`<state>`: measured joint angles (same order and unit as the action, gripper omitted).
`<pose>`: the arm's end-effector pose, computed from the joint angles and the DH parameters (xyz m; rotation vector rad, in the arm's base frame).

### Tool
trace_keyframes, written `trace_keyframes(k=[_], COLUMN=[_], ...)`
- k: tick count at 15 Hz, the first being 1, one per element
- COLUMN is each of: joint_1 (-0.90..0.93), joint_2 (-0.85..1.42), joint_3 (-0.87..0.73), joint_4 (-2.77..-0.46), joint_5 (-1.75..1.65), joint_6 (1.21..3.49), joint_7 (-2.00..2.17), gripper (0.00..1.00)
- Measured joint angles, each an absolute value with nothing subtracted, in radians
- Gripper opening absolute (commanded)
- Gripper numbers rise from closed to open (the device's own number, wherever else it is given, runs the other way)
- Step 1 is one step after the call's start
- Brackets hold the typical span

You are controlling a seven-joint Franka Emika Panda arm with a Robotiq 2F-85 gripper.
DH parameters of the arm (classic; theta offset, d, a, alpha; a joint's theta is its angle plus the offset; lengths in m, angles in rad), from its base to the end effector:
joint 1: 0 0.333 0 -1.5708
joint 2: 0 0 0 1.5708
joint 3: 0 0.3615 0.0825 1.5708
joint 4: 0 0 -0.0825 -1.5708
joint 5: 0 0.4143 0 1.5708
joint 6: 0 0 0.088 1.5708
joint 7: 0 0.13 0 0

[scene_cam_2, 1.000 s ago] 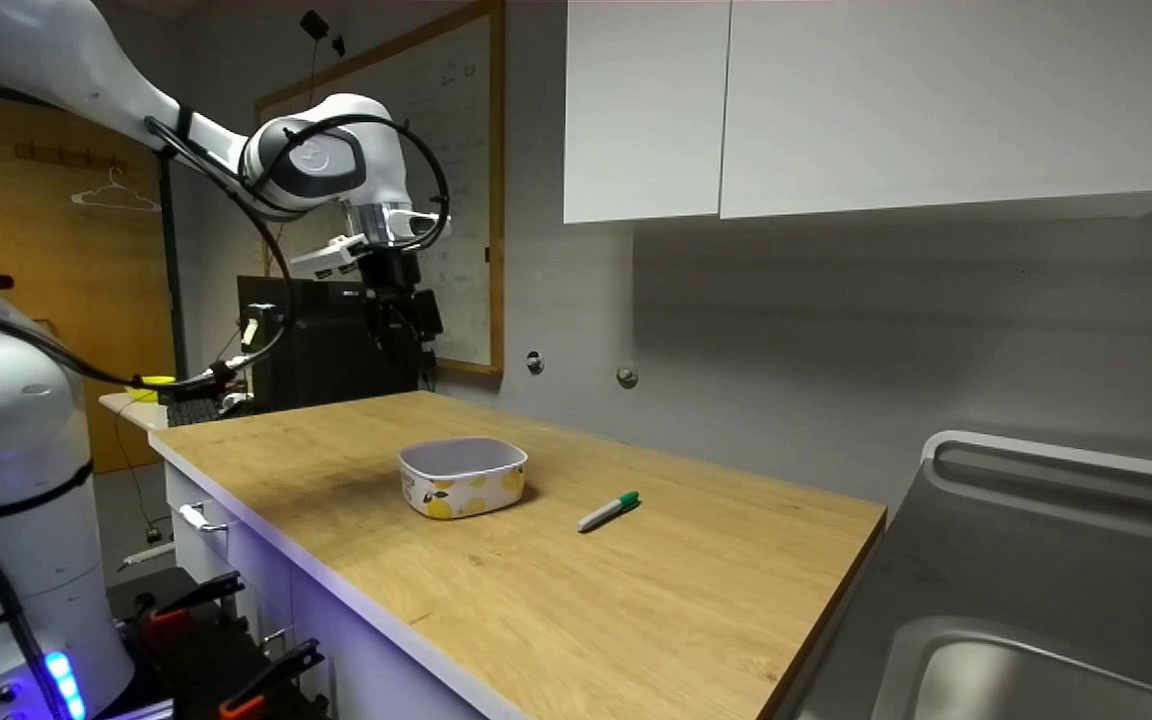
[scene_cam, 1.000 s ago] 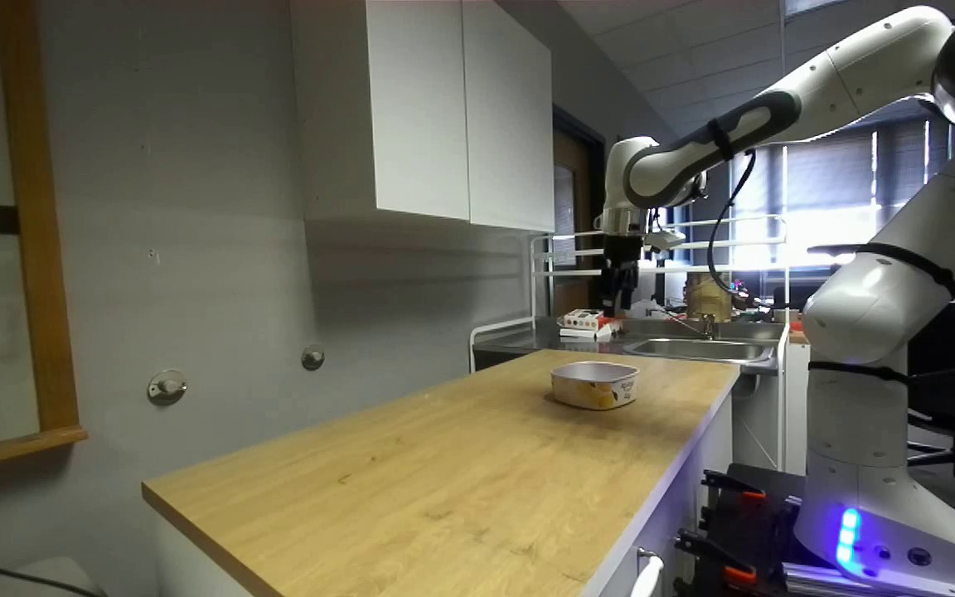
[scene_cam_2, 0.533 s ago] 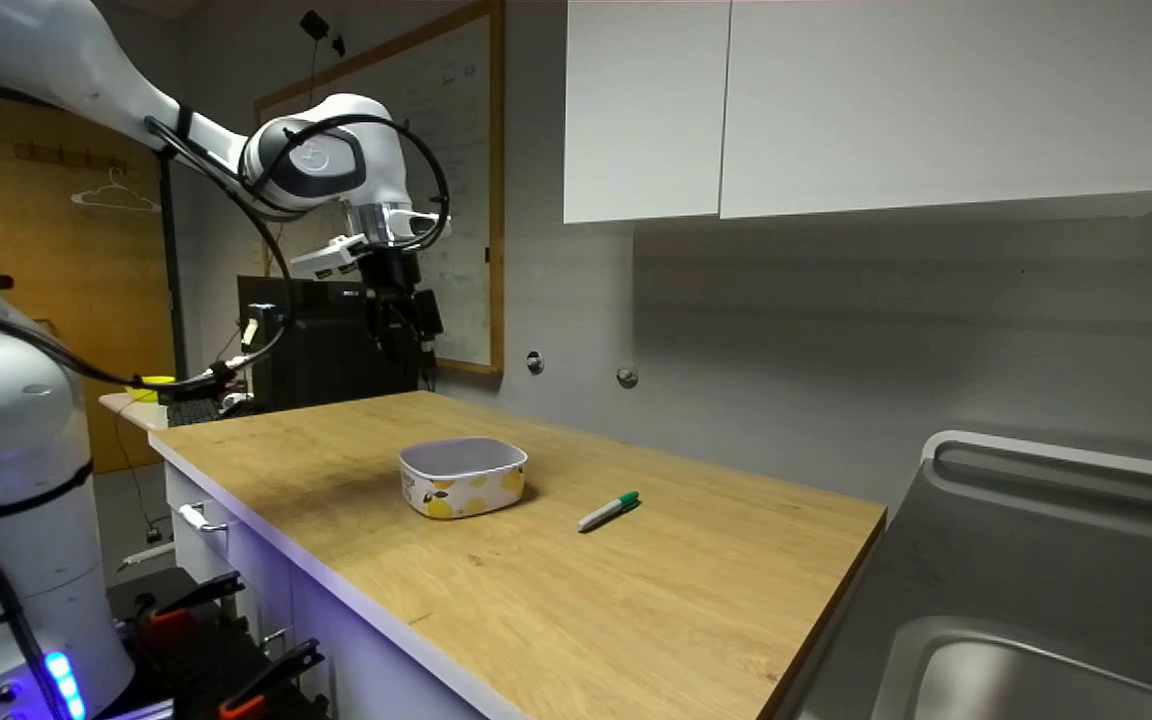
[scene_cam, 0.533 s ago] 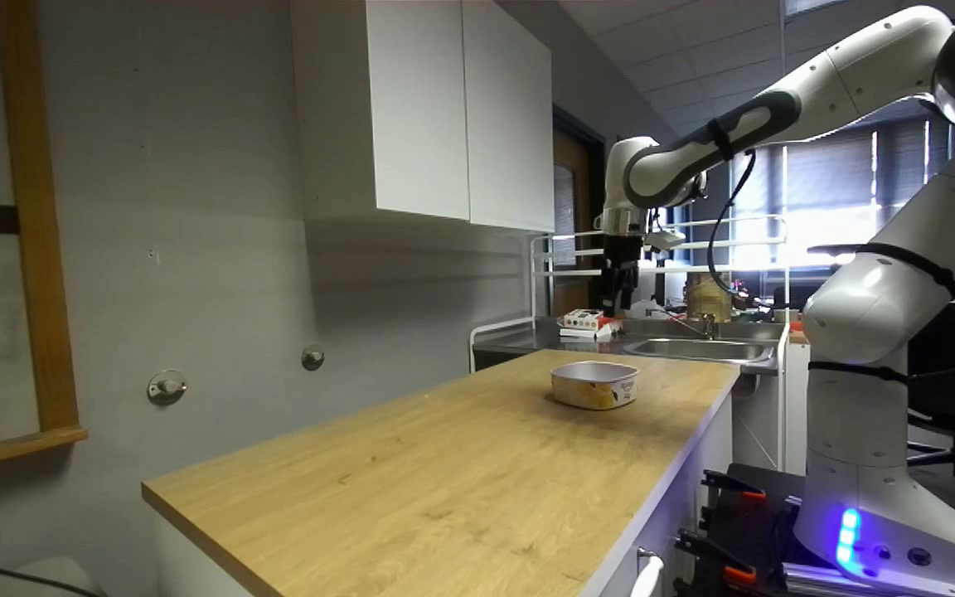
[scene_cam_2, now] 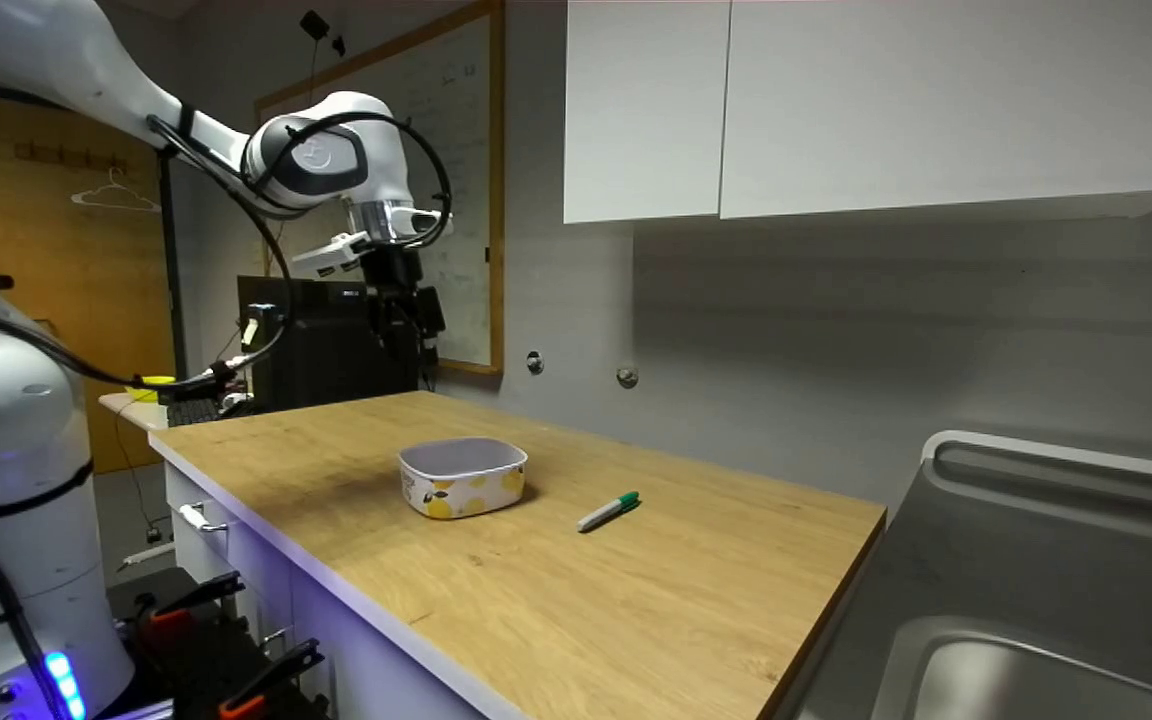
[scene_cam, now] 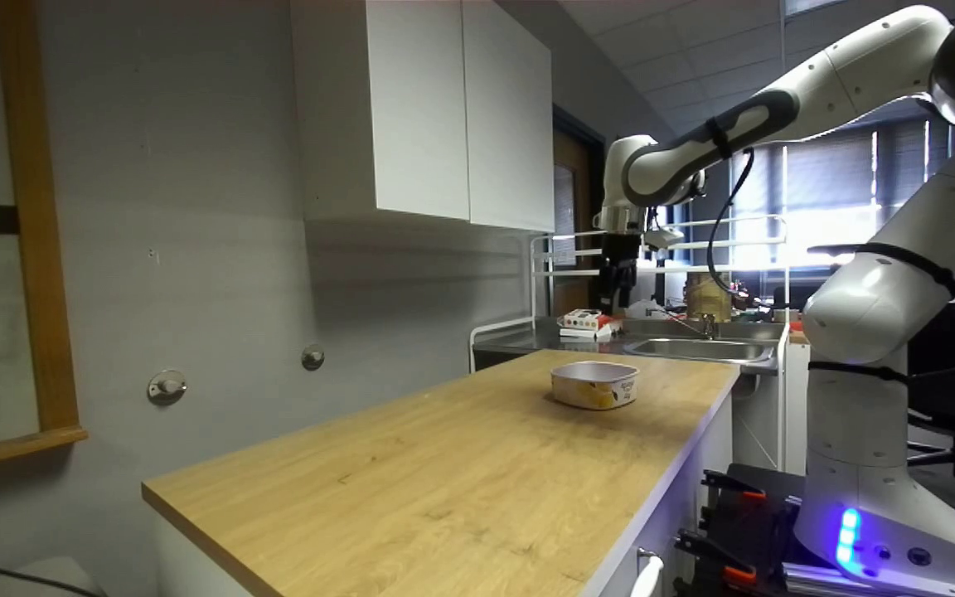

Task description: Pick up the marker from the table and put it in the bowl

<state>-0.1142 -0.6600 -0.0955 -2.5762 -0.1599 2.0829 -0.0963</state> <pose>0.3598 -0.0900 0.4920 3.0227 -0.0475 0.2301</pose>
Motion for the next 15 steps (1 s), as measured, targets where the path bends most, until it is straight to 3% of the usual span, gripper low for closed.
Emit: trace_keyframes(k=[6,15], joint_1=[-0.122,-0.192], joint_2=[-0.563,-0.212], joint_3=[-0.106,-0.203], joint_4=[-2.478,-2.235], joint_5=[-0.161,-0.167], joint_6=[2.105,2.161], joint_7=[-0.096,-0.101], gripper=[1.0,1.0])
